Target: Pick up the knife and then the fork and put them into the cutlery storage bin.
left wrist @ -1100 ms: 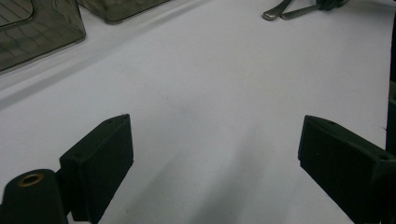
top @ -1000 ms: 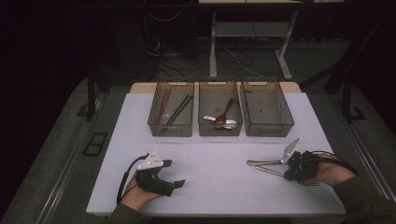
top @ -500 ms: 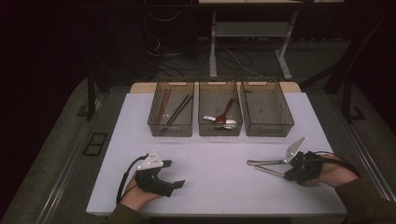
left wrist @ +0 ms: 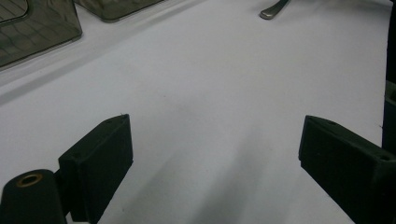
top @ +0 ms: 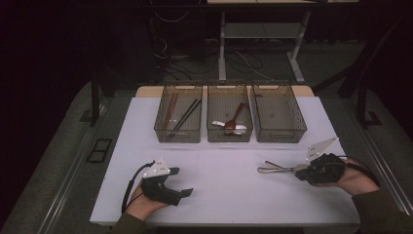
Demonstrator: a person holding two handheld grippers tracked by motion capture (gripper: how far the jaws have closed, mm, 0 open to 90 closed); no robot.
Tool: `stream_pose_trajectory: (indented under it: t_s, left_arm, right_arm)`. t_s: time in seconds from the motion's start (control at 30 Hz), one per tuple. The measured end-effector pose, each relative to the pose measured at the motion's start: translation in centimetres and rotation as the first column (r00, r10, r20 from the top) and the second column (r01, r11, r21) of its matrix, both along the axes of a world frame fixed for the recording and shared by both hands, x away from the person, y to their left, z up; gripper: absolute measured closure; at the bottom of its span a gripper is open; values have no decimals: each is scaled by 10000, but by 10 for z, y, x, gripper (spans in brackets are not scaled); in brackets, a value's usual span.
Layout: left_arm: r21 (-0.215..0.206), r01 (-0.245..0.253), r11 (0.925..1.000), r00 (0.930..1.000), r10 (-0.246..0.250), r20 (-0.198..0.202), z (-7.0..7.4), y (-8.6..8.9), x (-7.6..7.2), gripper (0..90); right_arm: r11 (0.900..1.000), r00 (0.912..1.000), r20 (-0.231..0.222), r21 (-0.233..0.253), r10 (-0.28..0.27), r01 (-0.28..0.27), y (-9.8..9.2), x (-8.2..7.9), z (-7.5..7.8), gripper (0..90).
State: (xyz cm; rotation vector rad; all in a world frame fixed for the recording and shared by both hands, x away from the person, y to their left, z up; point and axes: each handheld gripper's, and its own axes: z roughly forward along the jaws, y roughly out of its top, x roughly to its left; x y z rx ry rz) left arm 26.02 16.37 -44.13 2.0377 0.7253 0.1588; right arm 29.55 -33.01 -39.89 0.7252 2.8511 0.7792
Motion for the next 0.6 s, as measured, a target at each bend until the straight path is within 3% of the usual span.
stream_pose_trajectory:
  t_s: [0.17, 0.3, 0.5, 0.6]
  left_arm:
    - [-38, -11, 10000, 10000, 11, -23, 0, 0, 0, 89]
    - [-80, -27, 10000, 10000, 26, -14, -1, 1, 1, 81]
    - [-96, -80, 9999, 9999, 81, 91, -1, 2, 1, 44]
    - [-165, -231, 9996, 9997, 232, 51, -2, 2, 2, 13]
  right_arm:
    - [9964, 9978, 469, 730, -471, 436, -4, 3, 14, 848]
    - [9871, 9924, 866, 1423, -869, 740, -6, 11, 27, 848]
    - [9768, 9816, 1171, 1701, -1510, 1299, -2, 28, 36, 847]
    - [9683, 9721, 1265, 1795, -1977, 1736, -1, 38, 39, 847]
